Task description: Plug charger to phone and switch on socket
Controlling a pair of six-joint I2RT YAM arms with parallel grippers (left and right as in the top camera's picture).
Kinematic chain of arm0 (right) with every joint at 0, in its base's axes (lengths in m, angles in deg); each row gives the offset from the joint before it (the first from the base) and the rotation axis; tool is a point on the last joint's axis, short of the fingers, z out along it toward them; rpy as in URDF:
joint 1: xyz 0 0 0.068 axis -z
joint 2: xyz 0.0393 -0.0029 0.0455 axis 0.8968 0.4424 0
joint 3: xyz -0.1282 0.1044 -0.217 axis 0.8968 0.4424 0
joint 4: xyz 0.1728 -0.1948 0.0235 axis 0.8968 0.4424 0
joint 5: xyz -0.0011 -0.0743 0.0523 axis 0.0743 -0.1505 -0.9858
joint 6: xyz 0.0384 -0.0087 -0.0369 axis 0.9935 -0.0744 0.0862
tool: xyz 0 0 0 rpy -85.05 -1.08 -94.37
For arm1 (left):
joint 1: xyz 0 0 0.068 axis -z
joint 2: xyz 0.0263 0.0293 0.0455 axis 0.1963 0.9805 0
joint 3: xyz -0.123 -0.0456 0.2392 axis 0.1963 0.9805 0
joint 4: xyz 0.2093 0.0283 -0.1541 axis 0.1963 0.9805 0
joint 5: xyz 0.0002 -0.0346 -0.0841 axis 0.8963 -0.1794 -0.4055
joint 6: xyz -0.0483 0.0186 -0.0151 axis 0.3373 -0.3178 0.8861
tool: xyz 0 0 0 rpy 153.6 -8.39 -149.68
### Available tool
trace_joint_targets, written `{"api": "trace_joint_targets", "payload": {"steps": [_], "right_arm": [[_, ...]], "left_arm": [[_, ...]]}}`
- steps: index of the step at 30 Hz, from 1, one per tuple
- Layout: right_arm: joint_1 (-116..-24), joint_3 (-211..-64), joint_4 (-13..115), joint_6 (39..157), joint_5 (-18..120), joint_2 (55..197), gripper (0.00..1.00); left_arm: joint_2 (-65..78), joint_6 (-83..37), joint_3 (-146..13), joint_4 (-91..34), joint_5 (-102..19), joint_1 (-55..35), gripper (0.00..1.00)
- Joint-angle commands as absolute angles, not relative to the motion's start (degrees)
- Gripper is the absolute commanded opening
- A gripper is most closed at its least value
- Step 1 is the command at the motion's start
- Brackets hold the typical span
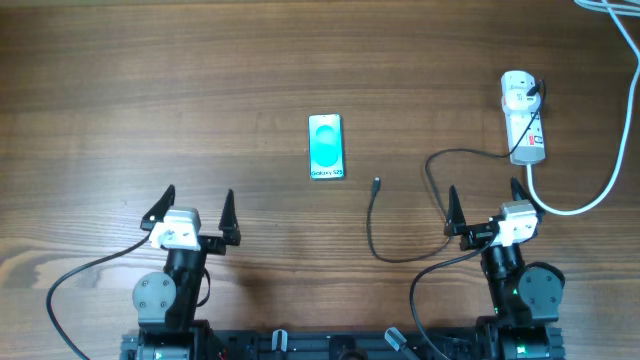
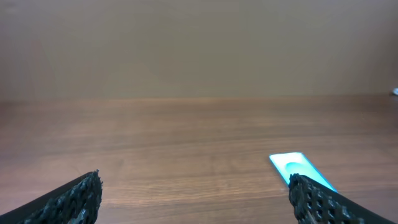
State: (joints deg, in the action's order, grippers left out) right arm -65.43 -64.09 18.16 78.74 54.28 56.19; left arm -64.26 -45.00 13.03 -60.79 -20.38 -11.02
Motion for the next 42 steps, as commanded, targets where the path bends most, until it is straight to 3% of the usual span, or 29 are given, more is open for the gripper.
{"api": "trace_joint_targets", "payload": {"steps": [1,8,18,22,29,32,36,42], "right_arm": [[-65.2,-64.0,18.1,78.3,55.2,56.1,1.00],[-65.2,-64.0,18.1,78.3,55.2,56.1,1.00],[-65.2,-64.0,18.1,78.3,55.2,56.1,1.00],[-65.2,-64.0,18.1,78.3,55.2,56.1,1.00],[-65.2,-64.0,18.1,78.3,55.2,56.1,1.00],[-65.2,-64.0,18.1,78.3,55.2,56.1,1.00],[-65.2,-64.0,18.1,78.3,55.2,56.1,1.00],[-65.2,-64.0,18.0,78.3,55.2,56.1,1.00]], "left_arm": [[-64.6,-45.2,13.2,-64.7,-29.6,-11.4,1.00],[-64.6,-33.8,12.0,-79.1,-32.8,-11.4,1.00],[-60.0,-33.0,-5.3,-74.6,-32.6,-11.4,1.00],[-50.7,-33.3,-18.6,-63.5,-35.2,-11.4,1.00],[-23.6,-39.7,-53.9,-20.9,-33.2,-11.4,1.00],[-16.1,-39.2,-62.9,-10.3,-39.1,-11.4,1.00],[-13.5,-38.5,-63.8,-4.6,-46.3,-11.4,1.00],[-11.5,-34.4,-64.2,4.6,-39.7,-11.4,1.00]]}}
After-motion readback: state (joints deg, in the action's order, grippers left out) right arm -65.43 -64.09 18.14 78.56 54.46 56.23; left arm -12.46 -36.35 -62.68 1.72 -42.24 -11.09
